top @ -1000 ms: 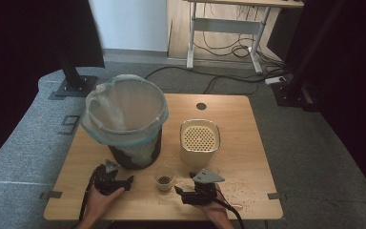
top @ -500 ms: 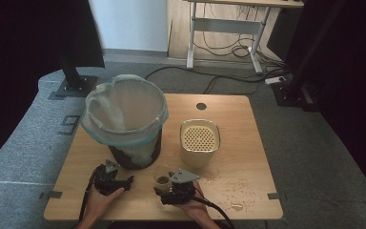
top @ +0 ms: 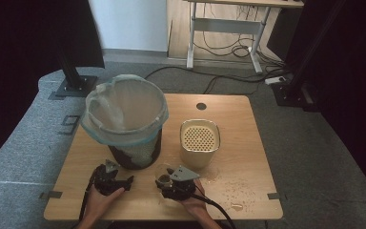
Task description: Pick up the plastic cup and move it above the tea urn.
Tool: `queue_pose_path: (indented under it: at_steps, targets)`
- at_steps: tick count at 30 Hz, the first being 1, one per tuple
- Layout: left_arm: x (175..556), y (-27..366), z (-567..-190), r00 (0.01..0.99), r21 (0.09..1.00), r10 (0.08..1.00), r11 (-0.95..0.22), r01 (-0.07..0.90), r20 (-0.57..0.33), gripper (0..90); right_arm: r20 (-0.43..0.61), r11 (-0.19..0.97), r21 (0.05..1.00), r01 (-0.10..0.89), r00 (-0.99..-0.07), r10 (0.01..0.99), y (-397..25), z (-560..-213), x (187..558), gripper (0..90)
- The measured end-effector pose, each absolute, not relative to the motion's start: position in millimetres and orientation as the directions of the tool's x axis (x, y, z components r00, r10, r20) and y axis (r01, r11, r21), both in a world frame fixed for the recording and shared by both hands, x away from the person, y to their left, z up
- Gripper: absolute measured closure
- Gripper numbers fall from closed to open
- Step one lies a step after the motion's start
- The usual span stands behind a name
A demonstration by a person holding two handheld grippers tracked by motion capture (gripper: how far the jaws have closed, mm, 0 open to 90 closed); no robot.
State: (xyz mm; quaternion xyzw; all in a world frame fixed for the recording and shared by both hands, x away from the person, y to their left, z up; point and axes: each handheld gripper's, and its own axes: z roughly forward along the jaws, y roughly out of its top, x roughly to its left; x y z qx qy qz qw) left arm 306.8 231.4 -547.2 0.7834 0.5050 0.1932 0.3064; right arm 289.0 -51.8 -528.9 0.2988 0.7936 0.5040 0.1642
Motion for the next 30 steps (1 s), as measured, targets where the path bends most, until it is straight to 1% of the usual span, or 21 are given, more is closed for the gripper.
queue_pose_path:
  at_steps: [3, 11, 15, 18, 20, 22, 23, 24, 26, 30]
  targets:
    - [307, 231, -547, 0.416, 0.675, 0.910, -0.302, 0.673, -0.007, 7.9, 0.051, 0.286, 0.909, 0.304, -0.762, 0.646, -61, -519, 286, 38.4]
    - [307, 231, -547, 0.416, 0.675, 0.909, -0.303, 0.673, -0.006, 7.9, 0.073, 0.204, 0.937, 0.284, -0.730, 0.680, -104, -493, 273, 38.5]
    - [307, 231, -547, 0.416, 0.675, 0.909, -0.303, 0.673, -0.006, 7.9, 0.082, 0.175, 0.945, 0.277, -0.717, 0.692, -116, -484, 269, 38.5]
    - [307, 232, -547, 0.419, 0.673, 0.908, -0.307, 0.673, -0.004, 7.9, 0.105, 0.117, 0.958, 0.263, -0.700, 0.707, -136, -468, 263, 38.6]
    - [307, 232, -547, 0.418, 0.673, 0.908, -0.307, 0.673, -0.004, 7.9, 0.109, 0.108, 0.960, 0.259, -0.697, 0.709, -139, -465, 262, 38.6]
    - [307, 232, -547, 0.419, 0.673, 0.908, -0.307, 0.673, -0.004, 7.9, 0.112, 0.075, 0.969, 0.237, -0.687, 0.718, -153, -449, 258, 38.7]
    - [307, 232, -547, 0.419, 0.673, 0.908, -0.307, 0.673, -0.004, 7.9, 0.112, 0.075, 0.969, 0.237, -0.687, 0.718, -153, -449, 258, 38.7]
    - [307, 232, -547, 0.418, 0.673, 0.909, -0.307, 0.673, -0.003, 7.9, 0.113, 0.058, 0.973, 0.225, -0.678, 0.726, -162, -438, 258, 38.7]
    - [307, 232, -547, 0.418, 0.674, 0.909, -0.307, 0.672, -0.003, 7.8, 0.118, 0.047, 0.974, 0.222, -0.672, 0.731, -167, -433, 259, 38.7]
    - [307, 232, -547, 0.420, 0.672, 0.907, -0.309, 0.673, -0.003, 7.8, 0.113, 0.038, 0.975, 0.219, -0.633, 0.766, -185, -414, 272, 38.7]
